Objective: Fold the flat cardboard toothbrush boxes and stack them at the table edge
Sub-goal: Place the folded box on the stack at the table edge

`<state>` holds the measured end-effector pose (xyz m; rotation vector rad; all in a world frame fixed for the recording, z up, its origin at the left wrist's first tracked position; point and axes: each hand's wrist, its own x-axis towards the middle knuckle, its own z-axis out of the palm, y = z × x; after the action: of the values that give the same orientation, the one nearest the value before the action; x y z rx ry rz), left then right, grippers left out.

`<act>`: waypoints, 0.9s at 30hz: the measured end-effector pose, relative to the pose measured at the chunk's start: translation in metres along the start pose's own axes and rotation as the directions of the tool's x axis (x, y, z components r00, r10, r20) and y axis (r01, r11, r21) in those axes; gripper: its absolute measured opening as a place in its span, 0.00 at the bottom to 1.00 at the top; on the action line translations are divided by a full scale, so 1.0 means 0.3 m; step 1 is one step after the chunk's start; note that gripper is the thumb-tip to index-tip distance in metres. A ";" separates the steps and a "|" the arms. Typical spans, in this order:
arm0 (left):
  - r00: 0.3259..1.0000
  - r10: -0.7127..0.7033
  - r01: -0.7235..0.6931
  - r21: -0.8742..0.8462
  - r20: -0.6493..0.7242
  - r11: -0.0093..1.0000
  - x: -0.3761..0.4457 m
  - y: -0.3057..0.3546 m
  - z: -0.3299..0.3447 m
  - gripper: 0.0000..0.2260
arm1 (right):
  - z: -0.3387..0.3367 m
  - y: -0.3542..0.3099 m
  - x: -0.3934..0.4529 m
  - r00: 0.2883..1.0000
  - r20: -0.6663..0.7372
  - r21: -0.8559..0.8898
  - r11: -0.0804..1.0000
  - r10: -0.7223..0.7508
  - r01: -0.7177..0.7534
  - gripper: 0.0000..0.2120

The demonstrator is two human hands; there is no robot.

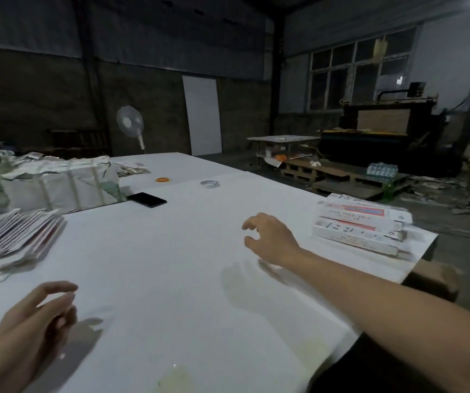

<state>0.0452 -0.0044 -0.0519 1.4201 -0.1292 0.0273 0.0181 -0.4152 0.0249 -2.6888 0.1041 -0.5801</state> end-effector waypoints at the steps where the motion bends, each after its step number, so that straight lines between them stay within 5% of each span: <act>1: 1.000 -0.009 0.009 -0.004 0.001 1.000 -0.026 0.026 0.014 0.05 | 0.039 -0.095 -0.010 0.999 0.016 0.093 0.995 -0.038 0.036 0.13; 5: 1.000 -0.002 0.003 0.089 -0.006 0.996 -0.088 0.112 0.060 0.09 | 0.192 -0.452 -0.057 0.974 0.095 0.403 0.903 -0.205 0.151 0.11; 9: 0.986 0.164 -0.144 0.320 -0.036 0.936 -0.115 0.136 0.077 0.09 | 0.321 -0.708 -0.105 0.943 0.112 0.577 0.793 -0.314 0.196 0.08; 11: 0.959 0.284 -0.239 0.523 -0.007 0.818 -0.114 0.128 0.068 0.07 | 0.374 -0.751 -0.123 0.948 0.092 0.629 0.755 -0.306 0.183 0.07; 13: 0.930 0.364 -0.263 0.791 0.055 0.552 -0.115 0.118 0.039 0.05 | 0.419 -0.760 -0.136 0.950 0.084 0.662 0.729 -0.301 0.173 0.06; 15: 0.917 0.393 -0.195 0.939 0.071 0.283 -0.110 0.137 0.004 0.07 | 0.449 -0.751 -0.134 0.950 0.063 0.687 0.703 -0.307 0.182 0.07; 20: 0.924 0.379 0.092 0.988 -0.038 -0.126 -0.077 0.225 -0.093 0.20 | 0.462 -0.745 -0.121 0.955 0.070 0.709 0.687 -0.290 0.157 0.13; 24: 0.915 0.151 0.395 0.905 -0.374 -0.155 -0.070 0.282 -0.195 0.27 | 0.464 -0.748 -0.122 0.950 0.077 0.732 0.664 -0.301 0.151 0.13; 27: 0.893 0.026 0.449 0.887 -0.449 -0.104 -0.081 0.298 -0.249 0.24 | 0.465 -0.748 -0.122 0.955 0.099 0.764 0.637 -0.278 0.107 0.12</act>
<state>0.0180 0.0842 0.0226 3.0163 0.6193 0.1061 0.0400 -0.1530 -0.0196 -1.9095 -0.4133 -0.2889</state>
